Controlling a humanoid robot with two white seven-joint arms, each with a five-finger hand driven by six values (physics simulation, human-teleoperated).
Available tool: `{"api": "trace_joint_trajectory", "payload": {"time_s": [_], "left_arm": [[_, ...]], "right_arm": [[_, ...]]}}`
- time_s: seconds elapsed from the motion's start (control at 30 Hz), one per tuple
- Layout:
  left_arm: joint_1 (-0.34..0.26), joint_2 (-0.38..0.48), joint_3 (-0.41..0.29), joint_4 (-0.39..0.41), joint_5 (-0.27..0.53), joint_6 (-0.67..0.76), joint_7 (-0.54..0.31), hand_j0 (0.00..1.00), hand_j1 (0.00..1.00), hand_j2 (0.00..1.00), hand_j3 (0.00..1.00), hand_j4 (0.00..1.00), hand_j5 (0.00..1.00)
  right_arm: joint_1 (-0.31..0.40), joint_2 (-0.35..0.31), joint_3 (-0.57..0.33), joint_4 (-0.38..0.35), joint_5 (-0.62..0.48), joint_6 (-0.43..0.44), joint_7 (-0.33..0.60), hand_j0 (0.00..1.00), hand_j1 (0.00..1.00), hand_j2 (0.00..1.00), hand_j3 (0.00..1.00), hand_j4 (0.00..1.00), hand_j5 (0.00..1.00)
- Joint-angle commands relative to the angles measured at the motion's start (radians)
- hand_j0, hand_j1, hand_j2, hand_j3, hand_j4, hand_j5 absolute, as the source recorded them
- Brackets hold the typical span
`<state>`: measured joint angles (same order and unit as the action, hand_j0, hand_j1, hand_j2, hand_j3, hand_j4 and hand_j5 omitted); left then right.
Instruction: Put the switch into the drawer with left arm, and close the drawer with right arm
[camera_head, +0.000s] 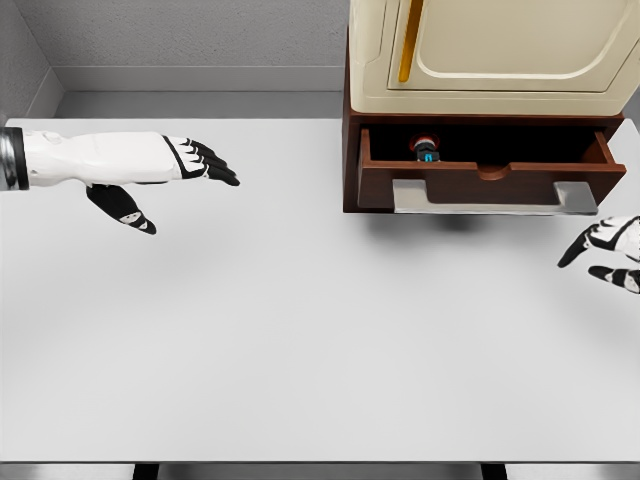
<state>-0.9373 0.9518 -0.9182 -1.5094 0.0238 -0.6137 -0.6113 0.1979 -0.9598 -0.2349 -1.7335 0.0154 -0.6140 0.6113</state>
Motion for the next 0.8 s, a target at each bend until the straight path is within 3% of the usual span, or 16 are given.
{"api": "trace_joint_trajectory", "payload": {"time_s": [0.0,0.13,0.5,0.77], "left_arm": [[0.000,0.001,0.001,0.000,0.007,0.003,0.000,1.00,1.00,1.00,1.00,1.00,1.00],[0.000,0.001,0.001,0.000,0.007,0.003,0.000,1.00,1.00,1.00,1.00,1.00,1.00],[0.000,0.002,0.001,-0.002,0.007,0.003,0.000,1.00,1.00,1.00,1.00,1.00,1.00],[0.000,0.001,0.001,0.000,0.007,0.003,0.000,1.00,1.00,1.00,1.00,1.00,1.00]], "right_arm": [[0.000,-0.005,0.008,-0.023,-0.009,0.003,0.000,0.57,0.57,0.57,0.57,0.57,0.57],[-0.002,-0.022,0.006,-0.024,-0.061,0.003,0.000,0.58,0.58,0.58,0.58,0.58,0.58],[-0.040,-0.056,0.009,-0.020,-0.065,0.003,0.000,0.58,0.58,0.58,0.58,0.58,0.58],[-0.069,-0.060,0.106,-0.001,-0.031,0.003,0.000,0.58,0.58,0.58,0.58,0.58,0.58]]}}
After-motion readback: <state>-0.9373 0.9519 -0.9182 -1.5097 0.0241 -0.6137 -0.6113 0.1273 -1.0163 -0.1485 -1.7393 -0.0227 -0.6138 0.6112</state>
